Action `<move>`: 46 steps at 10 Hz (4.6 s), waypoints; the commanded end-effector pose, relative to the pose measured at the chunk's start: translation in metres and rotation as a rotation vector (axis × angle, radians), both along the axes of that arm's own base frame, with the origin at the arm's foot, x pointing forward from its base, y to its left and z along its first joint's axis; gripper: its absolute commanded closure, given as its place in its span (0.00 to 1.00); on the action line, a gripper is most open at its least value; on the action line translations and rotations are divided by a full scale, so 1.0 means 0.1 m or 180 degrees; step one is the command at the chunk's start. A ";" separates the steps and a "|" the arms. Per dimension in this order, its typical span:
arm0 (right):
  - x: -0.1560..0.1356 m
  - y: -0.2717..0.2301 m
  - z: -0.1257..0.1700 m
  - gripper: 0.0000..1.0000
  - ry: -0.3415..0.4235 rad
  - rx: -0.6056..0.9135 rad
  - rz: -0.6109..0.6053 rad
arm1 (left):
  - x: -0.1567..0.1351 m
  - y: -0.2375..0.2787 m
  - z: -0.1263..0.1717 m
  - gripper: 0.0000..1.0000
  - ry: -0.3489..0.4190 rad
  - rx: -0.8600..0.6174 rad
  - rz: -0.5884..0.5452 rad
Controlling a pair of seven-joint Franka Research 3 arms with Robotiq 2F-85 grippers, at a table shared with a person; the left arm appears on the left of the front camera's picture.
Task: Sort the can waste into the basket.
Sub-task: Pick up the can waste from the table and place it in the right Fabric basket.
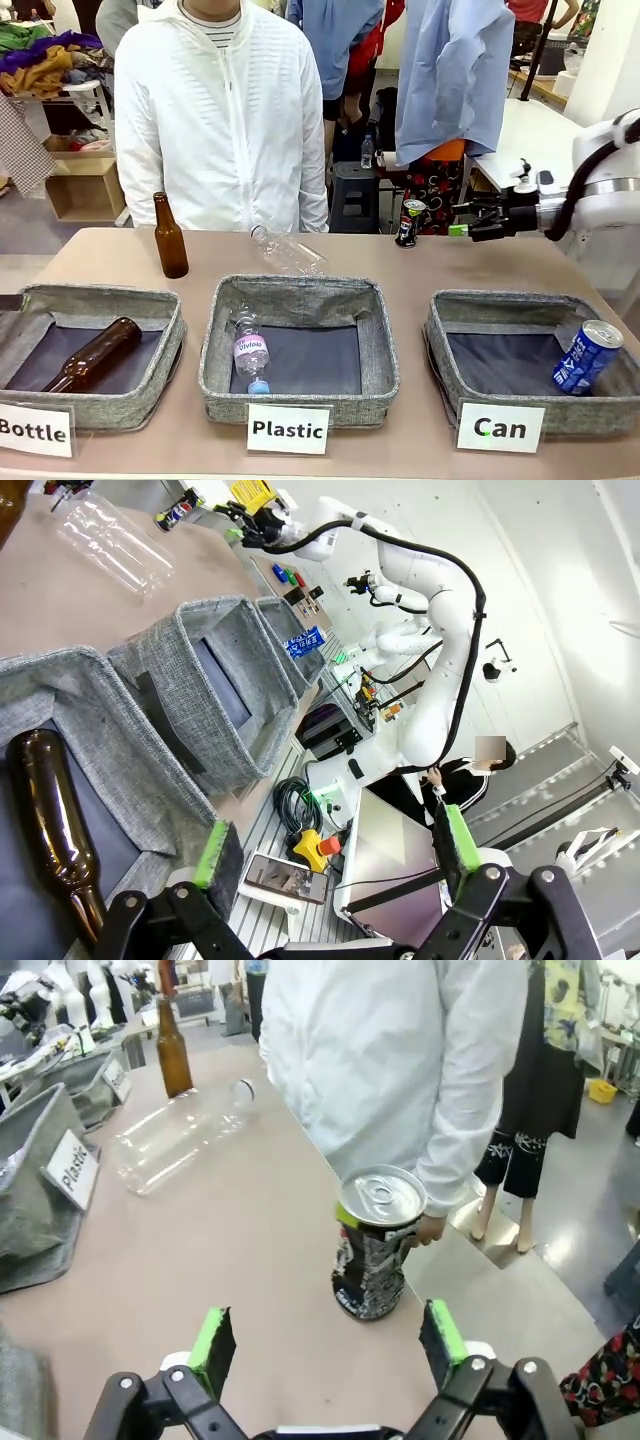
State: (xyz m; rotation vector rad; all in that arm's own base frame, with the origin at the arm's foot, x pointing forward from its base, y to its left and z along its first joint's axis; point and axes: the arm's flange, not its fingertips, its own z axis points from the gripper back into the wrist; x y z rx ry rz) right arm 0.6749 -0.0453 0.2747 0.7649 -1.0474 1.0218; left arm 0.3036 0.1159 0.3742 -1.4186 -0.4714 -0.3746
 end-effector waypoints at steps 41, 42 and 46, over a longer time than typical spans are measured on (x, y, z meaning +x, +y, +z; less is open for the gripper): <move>-2.43 -0.43 1.20 0.00 0.1062 -0.1938 0.1458 | -0.02 0.02 0.03 0.00 -0.0002 -0.0027 -0.0021; -2.43 -0.43 1.20 0.00 0.1067 -0.1916 0.1461 | -0.02 0.02 0.03 0.00 -0.0002 -0.0027 -0.0021; -2.42 -0.41 1.21 0.00 0.1165 -0.1924 0.1400 | -0.02 0.02 0.03 0.00 -0.0002 -0.0027 -0.0021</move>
